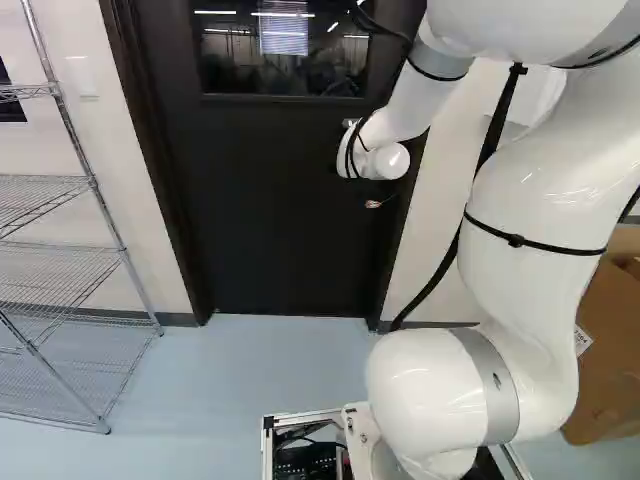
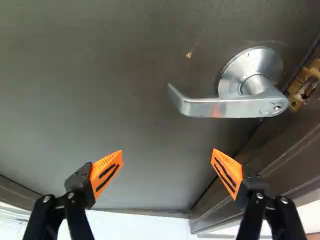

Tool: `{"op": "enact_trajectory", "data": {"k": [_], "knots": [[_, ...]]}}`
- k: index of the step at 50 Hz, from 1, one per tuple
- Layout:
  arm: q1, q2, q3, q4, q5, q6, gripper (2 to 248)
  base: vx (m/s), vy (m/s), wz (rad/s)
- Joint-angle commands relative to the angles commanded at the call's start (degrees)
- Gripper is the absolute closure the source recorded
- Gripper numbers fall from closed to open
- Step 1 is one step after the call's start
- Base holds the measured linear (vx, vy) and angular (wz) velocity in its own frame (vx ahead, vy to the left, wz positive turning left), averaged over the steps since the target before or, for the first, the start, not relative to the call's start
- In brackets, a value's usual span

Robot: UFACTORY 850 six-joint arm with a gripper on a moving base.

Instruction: Open the door and move inside

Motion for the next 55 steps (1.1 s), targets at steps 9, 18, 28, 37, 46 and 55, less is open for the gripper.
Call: {"op": "enact_trajectory", "data": {"k": [9,18,28,37,46,55], "knots": [[-0.3,-1.3,-1.5,0.0,0.0,0.0,3,0.0,0.0,0.0],[-0.8,-3.7,-4.1,0.0,0.0,0.0,3,0.0,0.0,0.0],[-1.4,-6.5,-7.3,0.0,0.0,0.0,3,0.0,0.0,0.0],[-1.9,-9.0,-10.2,0.0,0.0,0.0,3,0.0,0.0,0.0],[-2.4,-11.5,-13.1,0.0,0.0,0.0,3,0.0,0.0,0.0],[-2.9,-14.0,-16.1,0.4,0.0,0.0,3,-0.005,0.0,0.033]]}}
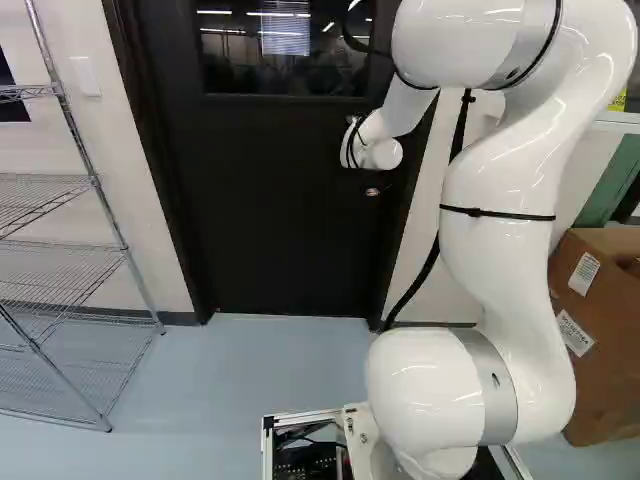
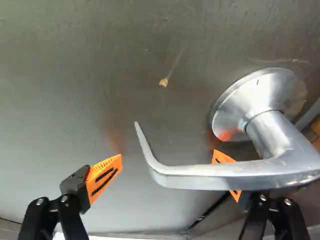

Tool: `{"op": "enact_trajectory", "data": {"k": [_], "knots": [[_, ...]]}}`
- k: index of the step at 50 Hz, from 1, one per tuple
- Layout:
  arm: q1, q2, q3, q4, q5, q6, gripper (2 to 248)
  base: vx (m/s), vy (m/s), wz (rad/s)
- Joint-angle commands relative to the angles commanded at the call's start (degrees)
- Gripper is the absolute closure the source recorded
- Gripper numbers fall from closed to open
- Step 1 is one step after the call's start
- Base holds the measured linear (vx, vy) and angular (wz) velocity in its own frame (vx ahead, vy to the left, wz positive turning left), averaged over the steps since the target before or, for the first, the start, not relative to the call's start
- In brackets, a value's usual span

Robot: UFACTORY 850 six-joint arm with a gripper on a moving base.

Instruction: Open the door and move inside

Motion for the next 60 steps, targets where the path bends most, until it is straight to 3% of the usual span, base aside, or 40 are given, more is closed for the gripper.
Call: {"op": "enact_trajectory", "data": {"k": [38,60], "knots": [[-1.2,-10.4,-13.1,2.4,0.0,0.0,3,0.001,0.0,-0.006],[0.3,-15.8,-20.3,2.4,0.0,0.0,3,0.0,0.0,0.0]]}}
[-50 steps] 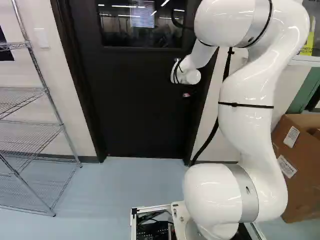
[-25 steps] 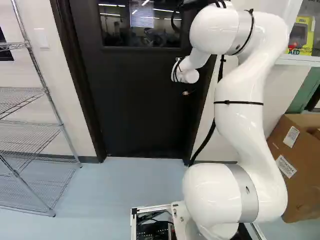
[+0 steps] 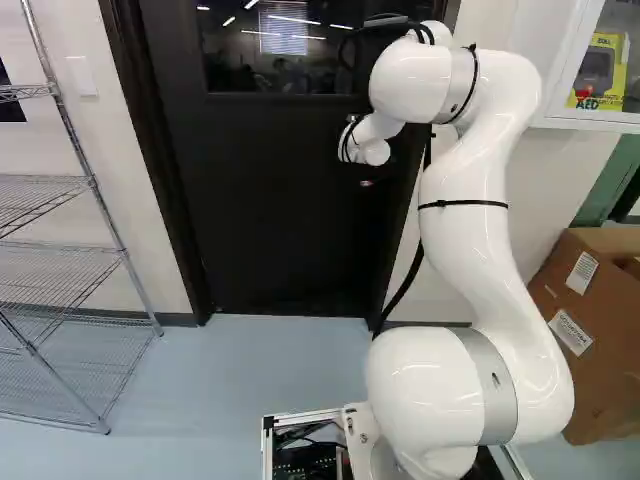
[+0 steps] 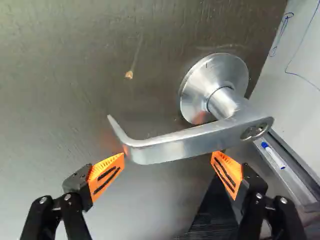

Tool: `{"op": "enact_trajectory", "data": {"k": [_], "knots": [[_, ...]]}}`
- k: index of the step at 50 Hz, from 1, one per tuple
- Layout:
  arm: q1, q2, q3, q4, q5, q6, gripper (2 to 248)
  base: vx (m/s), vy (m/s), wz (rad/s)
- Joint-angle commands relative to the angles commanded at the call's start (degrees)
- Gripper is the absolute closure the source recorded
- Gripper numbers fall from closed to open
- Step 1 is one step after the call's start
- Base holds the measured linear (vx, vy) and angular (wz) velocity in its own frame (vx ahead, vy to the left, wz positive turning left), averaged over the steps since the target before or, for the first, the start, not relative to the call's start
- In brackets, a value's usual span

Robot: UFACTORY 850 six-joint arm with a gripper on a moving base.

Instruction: Open the door and move inside

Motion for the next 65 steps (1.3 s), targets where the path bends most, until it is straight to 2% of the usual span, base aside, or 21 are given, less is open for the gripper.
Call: {"op": "enact_trajectory", "data": {"k": [11,20,50,65], "knots": [[1.2,-2.2,-2.9,0.0,0.0,0.0,3,0.0,0.0,0.0],[1.6,-2.2,-3.0,0.0,0.0,0.0,3,0.0,0.0,0.0],[1.5,5.6,7.4,-0.1,0.0,0.0,3,0.0,0.0,0.0],[1.5,9.7,12.7,-2.9,0.2,0.0,3,0.0,0.0,0.0]]}}
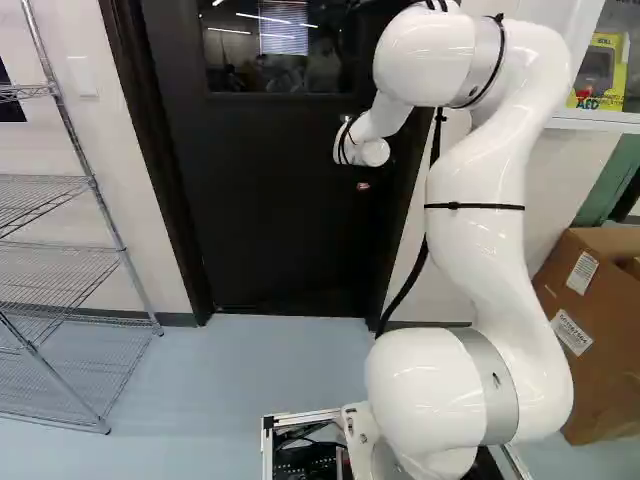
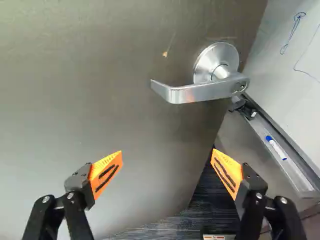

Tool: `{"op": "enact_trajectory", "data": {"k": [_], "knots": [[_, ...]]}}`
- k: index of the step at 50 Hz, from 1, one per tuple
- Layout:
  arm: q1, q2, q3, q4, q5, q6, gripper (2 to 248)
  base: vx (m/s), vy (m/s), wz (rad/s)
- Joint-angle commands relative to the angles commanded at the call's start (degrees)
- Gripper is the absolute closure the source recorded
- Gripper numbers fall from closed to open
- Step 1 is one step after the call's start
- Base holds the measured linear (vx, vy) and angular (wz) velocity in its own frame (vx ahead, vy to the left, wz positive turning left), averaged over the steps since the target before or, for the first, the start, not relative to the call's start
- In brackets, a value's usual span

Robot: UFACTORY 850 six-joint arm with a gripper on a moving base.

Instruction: Open the door and move inside

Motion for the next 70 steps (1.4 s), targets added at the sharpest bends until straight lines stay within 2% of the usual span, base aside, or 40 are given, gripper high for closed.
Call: {"op": "enact_trajectory", "data": {"k": [37,57,70], "knots": [[1.4,10.3,12.6,-12.7,1.9,0.0,3,0.0,0.0,0.0],[2.5,15.8,19.1,-13.8,3.4,0.0,3,0.0,0.0,0.0],[3.4,19.5,23.1,-12.5,3.4,0.0,3,0.0,0.0,0.0]]}}
